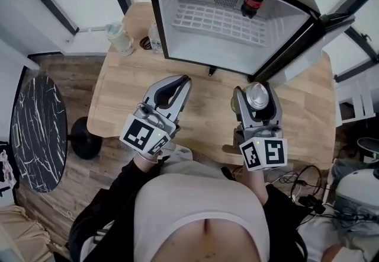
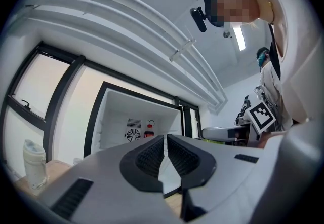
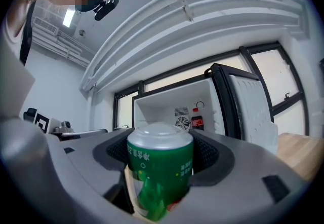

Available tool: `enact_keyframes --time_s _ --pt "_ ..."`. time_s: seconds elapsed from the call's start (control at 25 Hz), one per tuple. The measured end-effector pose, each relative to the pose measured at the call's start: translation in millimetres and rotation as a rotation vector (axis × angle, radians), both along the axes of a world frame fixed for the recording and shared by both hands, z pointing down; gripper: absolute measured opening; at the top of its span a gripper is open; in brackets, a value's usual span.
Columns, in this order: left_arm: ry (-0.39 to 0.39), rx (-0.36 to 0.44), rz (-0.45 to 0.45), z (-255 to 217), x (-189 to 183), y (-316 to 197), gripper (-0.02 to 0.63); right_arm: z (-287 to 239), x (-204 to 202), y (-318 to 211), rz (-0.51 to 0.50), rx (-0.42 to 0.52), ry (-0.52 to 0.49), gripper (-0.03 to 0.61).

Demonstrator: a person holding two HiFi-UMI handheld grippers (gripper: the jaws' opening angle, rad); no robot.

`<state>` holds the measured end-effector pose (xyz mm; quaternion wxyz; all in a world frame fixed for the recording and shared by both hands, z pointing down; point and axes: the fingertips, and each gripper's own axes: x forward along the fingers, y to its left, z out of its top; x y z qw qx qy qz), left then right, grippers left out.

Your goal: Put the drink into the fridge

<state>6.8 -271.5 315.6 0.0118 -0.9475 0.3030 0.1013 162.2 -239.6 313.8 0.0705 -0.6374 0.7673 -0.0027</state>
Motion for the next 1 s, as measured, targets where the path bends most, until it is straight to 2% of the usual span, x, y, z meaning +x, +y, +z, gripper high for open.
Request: enact_keyframes --time_s 0.24,0.52,1.0 --pt "0.001 -0.014 0.027 2 0 -42 0.028 3 -3 -37 0.022 -0.014 -0.005 0.348" --pt "-0.010 -0.040 0.077 10 16 -65 0.028 7 3 -69 0.042 -0.024 -0.009 0.348" --pt "0.000 -0.079 0.004 18 18 -70 0.028 10 -4 -87 -0.064 -0.045 -0.010 0.348"
